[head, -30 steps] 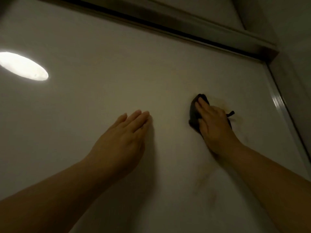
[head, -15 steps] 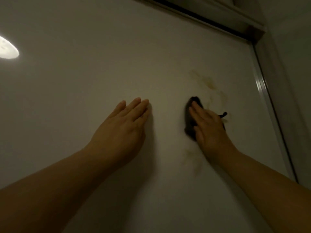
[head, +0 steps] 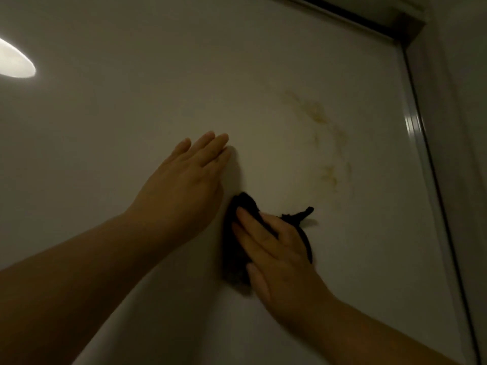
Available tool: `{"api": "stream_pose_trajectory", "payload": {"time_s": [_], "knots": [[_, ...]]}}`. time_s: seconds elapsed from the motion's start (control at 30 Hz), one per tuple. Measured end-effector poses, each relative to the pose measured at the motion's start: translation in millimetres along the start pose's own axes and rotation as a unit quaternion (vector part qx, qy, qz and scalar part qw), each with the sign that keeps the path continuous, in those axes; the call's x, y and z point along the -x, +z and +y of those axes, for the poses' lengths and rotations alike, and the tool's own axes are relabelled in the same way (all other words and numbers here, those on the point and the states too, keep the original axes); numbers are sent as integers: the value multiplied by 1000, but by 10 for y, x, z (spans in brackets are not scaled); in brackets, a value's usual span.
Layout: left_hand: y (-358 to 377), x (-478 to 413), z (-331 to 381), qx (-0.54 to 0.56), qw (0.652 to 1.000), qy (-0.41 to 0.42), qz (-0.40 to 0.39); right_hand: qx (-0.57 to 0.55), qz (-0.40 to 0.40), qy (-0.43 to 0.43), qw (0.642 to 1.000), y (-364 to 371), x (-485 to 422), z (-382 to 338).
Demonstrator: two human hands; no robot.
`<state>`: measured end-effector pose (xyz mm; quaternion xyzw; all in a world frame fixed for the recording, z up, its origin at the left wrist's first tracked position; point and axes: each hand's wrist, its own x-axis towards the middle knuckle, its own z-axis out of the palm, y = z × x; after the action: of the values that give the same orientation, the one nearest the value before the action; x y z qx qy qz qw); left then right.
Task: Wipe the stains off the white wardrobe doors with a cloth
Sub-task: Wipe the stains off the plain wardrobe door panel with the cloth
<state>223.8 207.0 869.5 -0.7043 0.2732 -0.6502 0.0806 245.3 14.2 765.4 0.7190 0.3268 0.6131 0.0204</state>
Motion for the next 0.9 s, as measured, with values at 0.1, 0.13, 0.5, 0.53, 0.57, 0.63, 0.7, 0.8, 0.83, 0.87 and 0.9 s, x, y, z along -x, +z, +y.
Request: {"api": "stream_pose_trajectory", "payload": {"time_s": [0.1, 0.13, 0.5, 0.53, 0.57, 0.63, 0.7, 0.8, 0.83, 0.87, 0.9], "knots": [[49, 19, 155, -2, 1000, 9, -15, 49, 0, -68, 996, -73, 96, 345], [60, 25, 199, -4, 1000, 8, -20, 64, 6, -62, 996, -101, 66, 469], [153, 127, 292, -41, 998, 29, -29, 58, 16, 5, 998, -28, -43, 273], [147, 154, 299, -40, 998, 32, -30, 59, 6, -25, 998, -28, 97, 290], [140, 178, 300, -42, 998, 32, -31, 62, 0, -47, 997, -38, 220, 351], [113, 204, 292, -50, 998, 25, -40, 74, -1, -69, 995, -86, 374, 567], [68, 210, 273, -56, 997, 20, -46, 90, 19, -51, 994, -155, 392, 837], [10, 193, 247, -51, 997, 15, -50, 79, 52, 97, 991, -278, 112, 1130], [6, 190, 245, -48, 998, 13, -49, 76, 70, 151, 983, -290, -38, 1139], [11, 172, 251, -48, 998, 11, -48, 80, 88, 191, 974, -282, -193, 1096], [21, 154, 263, -50, 998, 11, -46, 83, 96, 207, 970, -251, -326, 1006]]}}
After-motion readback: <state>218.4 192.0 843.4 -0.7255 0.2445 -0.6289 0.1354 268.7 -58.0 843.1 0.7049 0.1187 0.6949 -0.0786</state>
